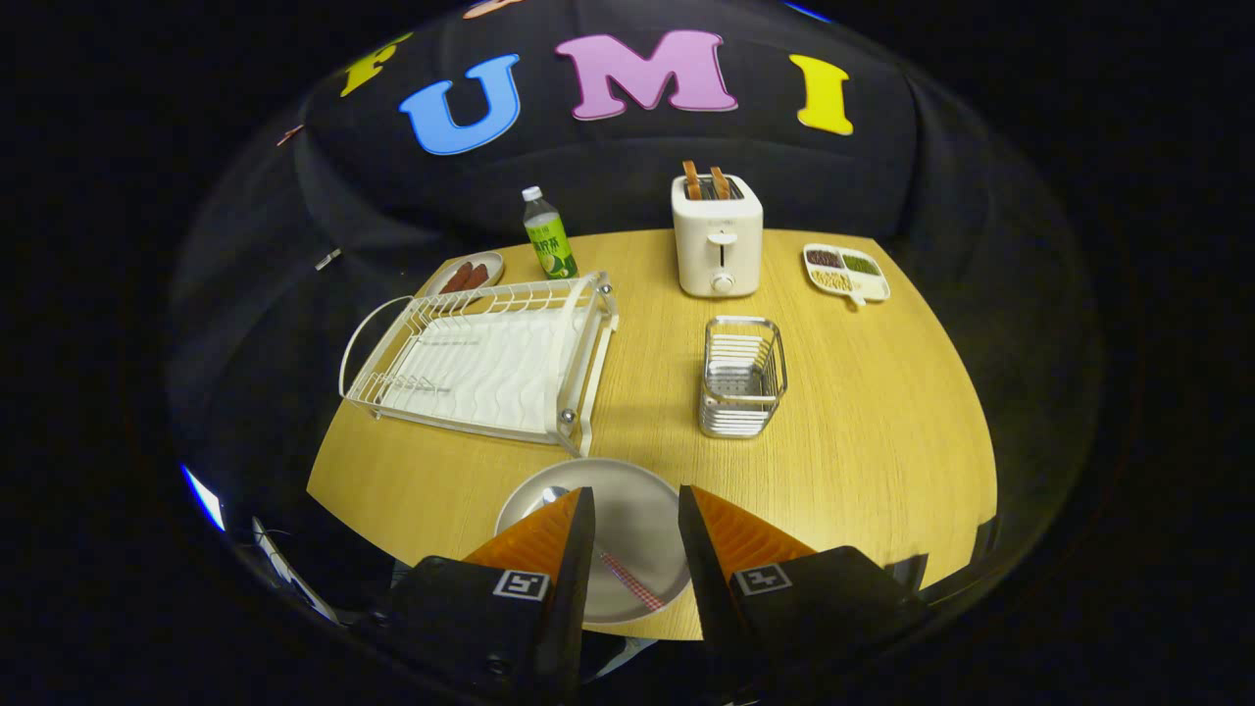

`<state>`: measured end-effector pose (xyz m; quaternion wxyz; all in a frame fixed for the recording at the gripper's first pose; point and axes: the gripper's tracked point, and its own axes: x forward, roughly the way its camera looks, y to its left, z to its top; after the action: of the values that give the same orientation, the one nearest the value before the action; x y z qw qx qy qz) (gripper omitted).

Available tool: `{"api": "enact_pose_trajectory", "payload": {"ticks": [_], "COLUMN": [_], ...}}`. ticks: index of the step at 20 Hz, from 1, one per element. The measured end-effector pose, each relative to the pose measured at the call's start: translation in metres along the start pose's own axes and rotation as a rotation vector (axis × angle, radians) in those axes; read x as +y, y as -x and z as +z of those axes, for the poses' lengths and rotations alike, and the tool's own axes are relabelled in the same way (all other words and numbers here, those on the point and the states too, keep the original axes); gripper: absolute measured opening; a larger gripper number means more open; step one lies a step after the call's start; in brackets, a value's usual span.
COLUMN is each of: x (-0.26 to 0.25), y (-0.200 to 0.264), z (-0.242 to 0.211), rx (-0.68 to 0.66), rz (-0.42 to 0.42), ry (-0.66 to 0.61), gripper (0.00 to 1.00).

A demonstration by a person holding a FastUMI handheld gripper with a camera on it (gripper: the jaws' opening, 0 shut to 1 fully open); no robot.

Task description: Take the plate from the dish rack, then take the spoon from the basket and place it into the plate.

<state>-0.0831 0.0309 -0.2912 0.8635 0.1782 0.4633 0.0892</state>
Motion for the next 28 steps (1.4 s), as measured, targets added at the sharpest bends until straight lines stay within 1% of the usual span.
{"api": "enact_pose_trajectory", "payload": {"ticks": [6,8,9,10,13,14,15,16,17,18,19,20,22,28], "x": [0.032,0.042,0.045,0.047,0.048,0.045,0.044,0.041,0.039,0.037,0.038,0.036,0.035,0.045], "y": [0.035,0.048,0.055,0.062,0.077,0.082,0.087,0.089,0.093,0.097,0.104,0.111,0.124,0.146], "z": [0.062,0.081,0.09,0.096,0.109,0.113,0.117,0.119,0.121,0.123,0.126,0.132,0.141,0.154], "rx": [-0.182,-0.263,-0.305,-0.338,-0.399,-0.414,-0.433,-0.442,-0.451,-0.464,-0.49,-0.521,-0.572,-0.629], "rz": [0.015,0.024,0.028,0.029,0.029,0.025,0.02,0.013,0.007,0.003,0.003,-0.004,-0.021,-0.023], "ry": [0.188,0.233,0.246,0.252,0.226,0.217,0.209,0.205,0.2,0.195,0.189,0.19,0.205,0.223], "gripper": [0.54,0.57,0.56,0.56,0.64,0.71,0.76,0.83,0.86,0.93,0.96,0.98,0.98,0.98]}}
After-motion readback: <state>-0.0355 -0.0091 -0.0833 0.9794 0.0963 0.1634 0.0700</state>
